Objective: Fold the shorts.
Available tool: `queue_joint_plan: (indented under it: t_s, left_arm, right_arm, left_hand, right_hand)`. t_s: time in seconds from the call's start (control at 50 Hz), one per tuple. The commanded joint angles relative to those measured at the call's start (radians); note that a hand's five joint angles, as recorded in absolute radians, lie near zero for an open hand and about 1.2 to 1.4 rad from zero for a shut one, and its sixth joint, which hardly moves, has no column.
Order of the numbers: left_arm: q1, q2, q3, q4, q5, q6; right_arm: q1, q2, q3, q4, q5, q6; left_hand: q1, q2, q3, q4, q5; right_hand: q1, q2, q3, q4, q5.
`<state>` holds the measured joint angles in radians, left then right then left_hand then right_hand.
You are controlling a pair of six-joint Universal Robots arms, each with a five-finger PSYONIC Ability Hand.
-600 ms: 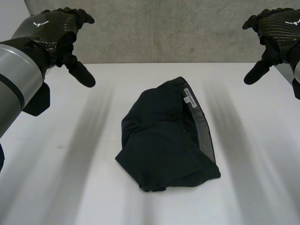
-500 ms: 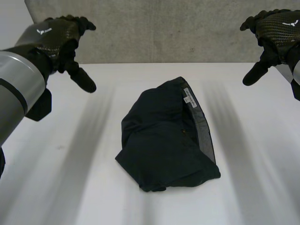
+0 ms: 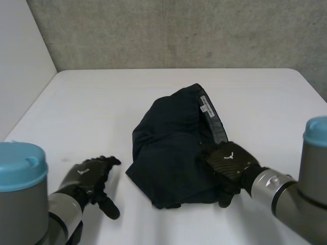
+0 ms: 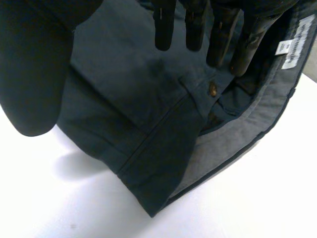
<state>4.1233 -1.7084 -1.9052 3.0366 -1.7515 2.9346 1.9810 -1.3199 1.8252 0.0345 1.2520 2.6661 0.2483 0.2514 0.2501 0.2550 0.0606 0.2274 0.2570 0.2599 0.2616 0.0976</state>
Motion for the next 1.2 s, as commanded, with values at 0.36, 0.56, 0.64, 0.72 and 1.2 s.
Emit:
queue_joint_plan:
  t_s: [0.36, 0.56, 0.64, 0.72, 1.2]
  left_arm:
    - [-0.15, -0.335, 0.271, 0.082, 0.08, -0.236]
    - [-0.175, -0.448, 0.431, 0.136, 0.015, -0.262]
    - [-0.178, -0.482, 0.471, 0.136, 0.009, -0.262]
    - [-0.172, -0.479, 0.503, 0.137, -0.012, -0.262]
    - [-0.037, -0.046, 0.598, 0.051, 0.064, 0.641]
  right_arm:
    - [0.024, 0.065, 0.034, -0.203, 0.033, 0.015]
    - [0.024, -0.019, 0.031, -0.2, 0.038, 0.12]
    - [0.024, -0.027, 0.013, -0.199, 0.041, 0.124]
    - [0.024, -0.03, -0.015, -0.191, 0.061, 0.124]
    - [0.025, -0.089, -0.569, 0.214, 0.079, 0.078]
  left_hand:
    - [-0.044, -0.047, -0.045, -0.05, -0.03]
    - [-0.009, -0.012, -0.01, -0.015, 0.005]
    - [0.255, 0.252, 0.253, 0.248, 0.268]
    - [0.944, 0.941, 0.943, 0.938, 0.958]
    - [0.978, 0.975, 0.977, 0.972, 0.992]
  right_hand:
    - [1.169, 1.139, 1.136, 1.135, 1.124]
    - [1.169, 1.139, 1.136, 1.135, 1.124]
    - [1.169, 1.139, 1.136, 1.135, 1.124]
    - [1.169, 1.139, 1.136, 1.135, 1.124]
    - [1.169, 1.139, 1.136, 1.135, 1.124]
